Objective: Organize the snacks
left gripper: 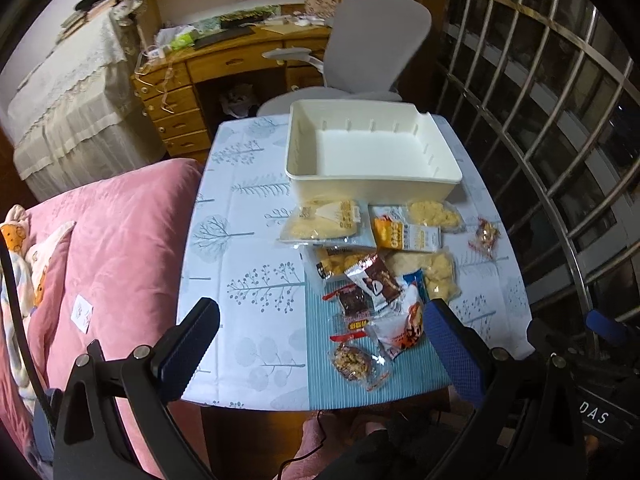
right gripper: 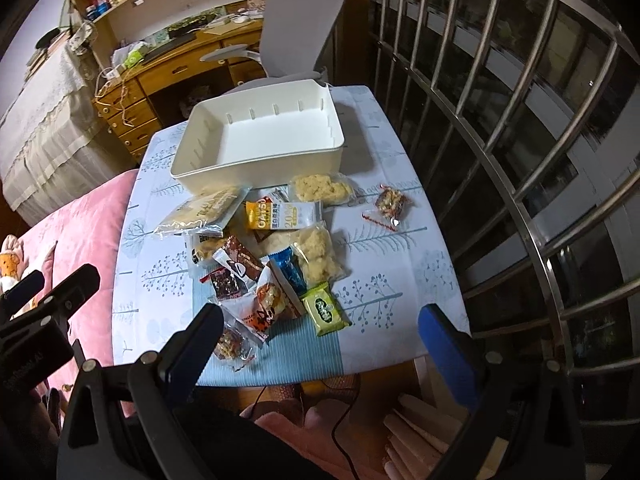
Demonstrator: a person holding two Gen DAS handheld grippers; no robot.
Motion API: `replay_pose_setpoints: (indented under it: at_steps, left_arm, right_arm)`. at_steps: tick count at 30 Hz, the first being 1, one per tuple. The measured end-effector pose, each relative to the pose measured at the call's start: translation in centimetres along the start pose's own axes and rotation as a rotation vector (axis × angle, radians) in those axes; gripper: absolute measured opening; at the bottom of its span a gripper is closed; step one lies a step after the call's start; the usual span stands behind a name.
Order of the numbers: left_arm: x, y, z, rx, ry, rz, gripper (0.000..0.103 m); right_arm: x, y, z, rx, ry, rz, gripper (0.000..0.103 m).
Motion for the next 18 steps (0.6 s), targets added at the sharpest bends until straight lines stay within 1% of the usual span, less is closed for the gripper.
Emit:
replay_pose_setpoints:
  at_steps: [7, 11, 14, 18]
  left_arm:
    - [0.0, 1.8, 1.8, -0.044, 0.067, 0.063, 0.101]
    - [0.0, 3.2, 3.4, -0.089, 0.106, 0.084, 0.101]
    - [0.2, 4.6, 4.5, -0.126, 0.138, 0.087, 0.101]
    - [0.4, 6.8, 6.2, -0.191, 0.177, 0.068, 0.101]
  right_arm:
    - [-0.2, 1.7, 0.4, 0.023, 0.018, 0.093, 0.098]
    - [0.2, 2.6, 1.0, 0.048, 0.042, 0.138, 0.098]
    - [0.7, 3.2, 1.4, 0.077, 0.068, 0.148, 0.098]
    - [0.7, 4.2, 2.2, 0.106, 0.066, 0.112, 0.098]
Point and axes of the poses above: each gripper's, at about its wrist camera, not at the fingertips, and z roughly the way its jaws point, x to its right, y to its underside, the point moved 8 cm from there along z, roughly the way its jaws point, and after that the axes turned 14 degrees about x, right-handed, at the moved point
